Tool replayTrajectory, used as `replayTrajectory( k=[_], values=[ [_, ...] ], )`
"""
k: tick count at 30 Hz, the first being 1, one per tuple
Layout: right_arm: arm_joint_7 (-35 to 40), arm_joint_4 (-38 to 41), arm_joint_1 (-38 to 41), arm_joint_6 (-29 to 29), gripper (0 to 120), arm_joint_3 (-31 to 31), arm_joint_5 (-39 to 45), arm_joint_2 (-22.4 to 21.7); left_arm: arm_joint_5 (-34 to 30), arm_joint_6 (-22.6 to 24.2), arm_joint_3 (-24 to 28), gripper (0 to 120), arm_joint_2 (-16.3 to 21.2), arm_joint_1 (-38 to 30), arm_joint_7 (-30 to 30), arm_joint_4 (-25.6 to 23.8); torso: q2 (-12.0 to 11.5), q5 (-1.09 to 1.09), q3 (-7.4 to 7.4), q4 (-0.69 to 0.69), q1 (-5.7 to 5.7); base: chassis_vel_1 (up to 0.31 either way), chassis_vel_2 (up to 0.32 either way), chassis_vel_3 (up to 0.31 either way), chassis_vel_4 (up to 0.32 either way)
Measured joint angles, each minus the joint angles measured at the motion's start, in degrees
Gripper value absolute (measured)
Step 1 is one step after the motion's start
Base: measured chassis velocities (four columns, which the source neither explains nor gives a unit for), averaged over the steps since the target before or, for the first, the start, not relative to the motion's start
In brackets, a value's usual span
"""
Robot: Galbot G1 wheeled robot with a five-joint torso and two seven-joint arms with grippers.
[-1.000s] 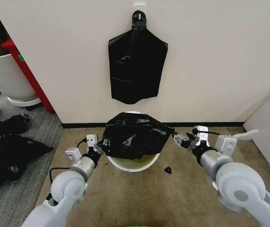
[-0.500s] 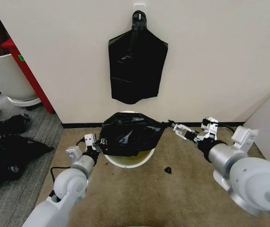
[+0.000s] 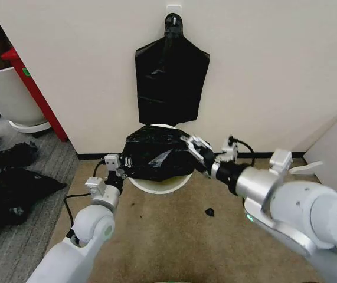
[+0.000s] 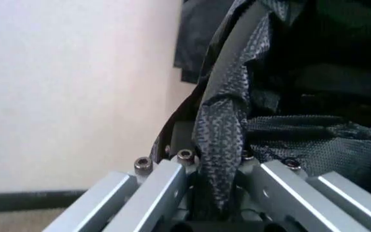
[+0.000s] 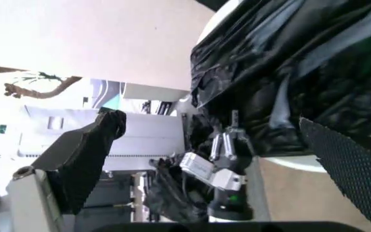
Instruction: Place the garbage bag over the trash bin.
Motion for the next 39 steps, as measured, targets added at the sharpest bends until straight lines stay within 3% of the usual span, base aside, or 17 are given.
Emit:
replayTrajectory(
  k=[6,23,26,28,32,36,39],
  values=[
    [1.24,-2.51,-0.28,-0.32,100,-5.31,-5.47,3.54,1.95,-0.75,0.25,0,-0.23,0.31,0.96,-0.42,0.0,0.01,0.0,0.0,0.0,0.0,0.0,0.0,0.0],
    [5.96,-5.58,-1.15,1.11,100,-8.96,-12.44,4.76,1.97,0.17,0.07,0,-0.05,2.29,1.01,-2.5,0.0,0.01,-0.01,-0.01,0.0,0.0,0.0,0.0,0.0],
    [6.32,-6.15,-1.46,1.32,88,-9.83,-13.76,5.11,2.41,0.17,-0.08,0,-0.01,2.74,1.01,-2.82,0.0,0.01,-0.01,-0.01,0.0,0.0,0.0,0.0,0.0],
    [6.33,-6.18,-1.46,1.37,86,-9.89,-13.85,5.12,2.48,0.15,-0.09,0,-0.01,2.78,1.02,-2.86,0.0,0.01,-0.01,-0.01,0.0,0.0,0.0,0.0,0.0],
    [6.42,-6.59,-1.27,1.88,65,-10.23,-14.04,5.24,3.38,-0.27,-0.28,0,-0.19,3.34,1.64,-3.08,0.0,0.01,-0.01,-0.01,0.0,0.0,0.0,0.0,0.0],
    [6.42,-6.69,-1.42,1.98,56,-10.28,-14.16,5.36,3.77,-0.43,-0.4,0,-0.19,3.59,2.05,-3.19,0.0,0.01,-0.01,-0.01,0.0,0.0,0.0,0.0,0.0],
    [6.32,-6.62,-1.77,2.19,39,-10.28,-14.24,5.44,4.14,-0.63,-0.63,0,-0.05,3.74,2.42,-3.27,0.0,0.01,-0.01,-0.01,0.0,0.0,0.0,0.0,0.0]
  ],
)
